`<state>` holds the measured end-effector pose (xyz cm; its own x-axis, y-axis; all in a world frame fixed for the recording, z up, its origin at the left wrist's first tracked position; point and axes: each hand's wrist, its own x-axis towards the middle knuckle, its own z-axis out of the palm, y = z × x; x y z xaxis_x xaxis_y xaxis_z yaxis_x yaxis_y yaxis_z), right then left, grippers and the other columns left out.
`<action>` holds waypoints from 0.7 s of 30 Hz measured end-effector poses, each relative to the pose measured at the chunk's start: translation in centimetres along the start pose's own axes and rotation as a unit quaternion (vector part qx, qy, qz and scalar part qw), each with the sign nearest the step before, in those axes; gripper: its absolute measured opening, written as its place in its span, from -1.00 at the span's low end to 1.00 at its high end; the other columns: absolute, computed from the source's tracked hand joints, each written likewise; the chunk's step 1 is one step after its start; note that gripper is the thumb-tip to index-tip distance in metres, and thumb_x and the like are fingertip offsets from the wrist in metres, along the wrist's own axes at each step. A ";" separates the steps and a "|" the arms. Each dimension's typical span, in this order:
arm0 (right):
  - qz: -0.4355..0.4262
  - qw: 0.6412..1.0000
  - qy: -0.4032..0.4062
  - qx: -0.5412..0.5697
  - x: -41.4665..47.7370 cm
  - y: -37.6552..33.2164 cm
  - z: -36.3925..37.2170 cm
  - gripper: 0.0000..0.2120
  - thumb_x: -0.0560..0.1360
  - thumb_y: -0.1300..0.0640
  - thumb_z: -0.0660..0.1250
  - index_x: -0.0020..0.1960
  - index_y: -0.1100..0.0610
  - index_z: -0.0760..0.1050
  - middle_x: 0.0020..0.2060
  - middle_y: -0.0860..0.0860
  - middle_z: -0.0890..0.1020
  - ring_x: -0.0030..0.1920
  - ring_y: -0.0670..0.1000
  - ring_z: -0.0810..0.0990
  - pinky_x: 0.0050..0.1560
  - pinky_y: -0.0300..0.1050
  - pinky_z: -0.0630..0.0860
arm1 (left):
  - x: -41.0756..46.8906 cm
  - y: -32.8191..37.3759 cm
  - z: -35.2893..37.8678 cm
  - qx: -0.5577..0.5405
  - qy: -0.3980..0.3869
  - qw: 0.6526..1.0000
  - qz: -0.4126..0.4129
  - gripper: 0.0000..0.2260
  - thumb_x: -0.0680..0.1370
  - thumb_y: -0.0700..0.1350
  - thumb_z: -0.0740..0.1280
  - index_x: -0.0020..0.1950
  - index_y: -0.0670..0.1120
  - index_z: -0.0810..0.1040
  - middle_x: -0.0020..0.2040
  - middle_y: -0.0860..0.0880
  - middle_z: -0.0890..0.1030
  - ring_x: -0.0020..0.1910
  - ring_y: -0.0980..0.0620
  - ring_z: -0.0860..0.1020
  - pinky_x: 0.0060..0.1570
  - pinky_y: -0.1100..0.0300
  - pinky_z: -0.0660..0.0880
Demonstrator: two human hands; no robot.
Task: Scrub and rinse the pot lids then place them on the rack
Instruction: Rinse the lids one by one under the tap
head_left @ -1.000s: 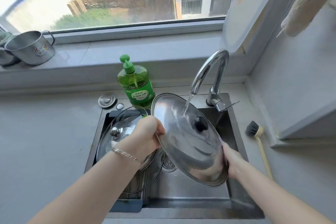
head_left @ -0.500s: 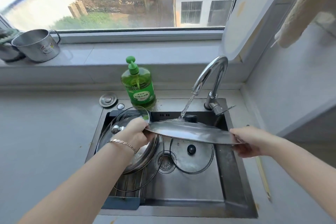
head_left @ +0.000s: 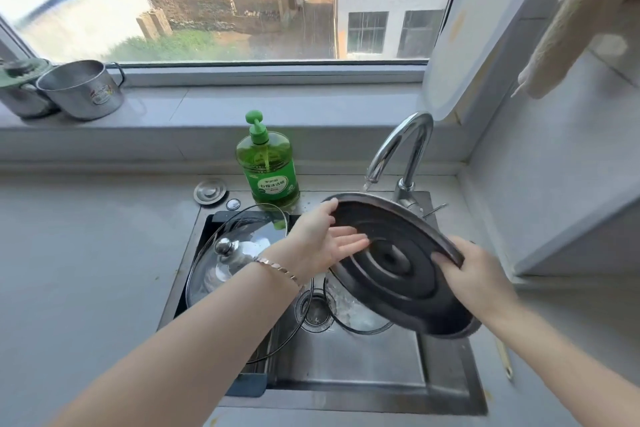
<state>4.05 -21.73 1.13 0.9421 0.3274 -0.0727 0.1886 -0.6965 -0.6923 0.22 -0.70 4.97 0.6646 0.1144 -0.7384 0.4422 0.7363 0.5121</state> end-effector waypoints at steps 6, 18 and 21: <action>0.270 0.907 0.076 0.315 0.3 5.6 1.0 -0.93 0.47 0.37 0.32 -0.06 0.27 0.51 -0.47 0.03 0.63 -0.36 0.01 0.65 -0.39 -0.21 0.52 | 1.5 -3.2 -5.6 0.191 0.157 0.969 -0.022 -0.66 0.60 -0.21 0.19 0.36 -0.25 0.30 0.15 -0.30 0.46 0.02 -0.19 0.50 0.08 0.01 0.46; 0.458 0.726 -0.173 0.483 -2.4 6.0 8.3 -0.83 0.52 0.23 0.28 0.00 0.33 0.56 -0.22 0.22 0.68 -0.31 0.14 0.68 -0.22 -0.02 0.62 | -1.8 -0.8 -7.7 0.270 0.119 0.953 0.065 -0.83 0.54 -0.36 0.17 0.08 -0.17 0.43 -0.23 -0.16 0.53 -0.42 -0.02 0.54 -0.51 0.21 0.54; 0.442 0.738 -0.231 0.455 -2.9 4.7 10.4 -0.82 0.51 0.24 0.31 0.05 0.32 0.56 -0.12 0.21 0.68 -0.22 0.12 0.68 -0.03 -0.01 0.57 | -3.5 1.0 -6.6 0.366 0.138 0.914 0.108 -0.79 0.50 -0.39 0.15 0.06 -0.18 0.43 -0.30 -0.13 0.53 -0.55 0.05 0.55 -0.54 0.21 0.53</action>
<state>-0.62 -19.34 -9.38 0.3514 0.3310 -0.8757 -0.9047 -0.1204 -0.4086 -5.66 4.05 5.19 0.6510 0.4424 -0.6169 0.6708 0.0453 0.7403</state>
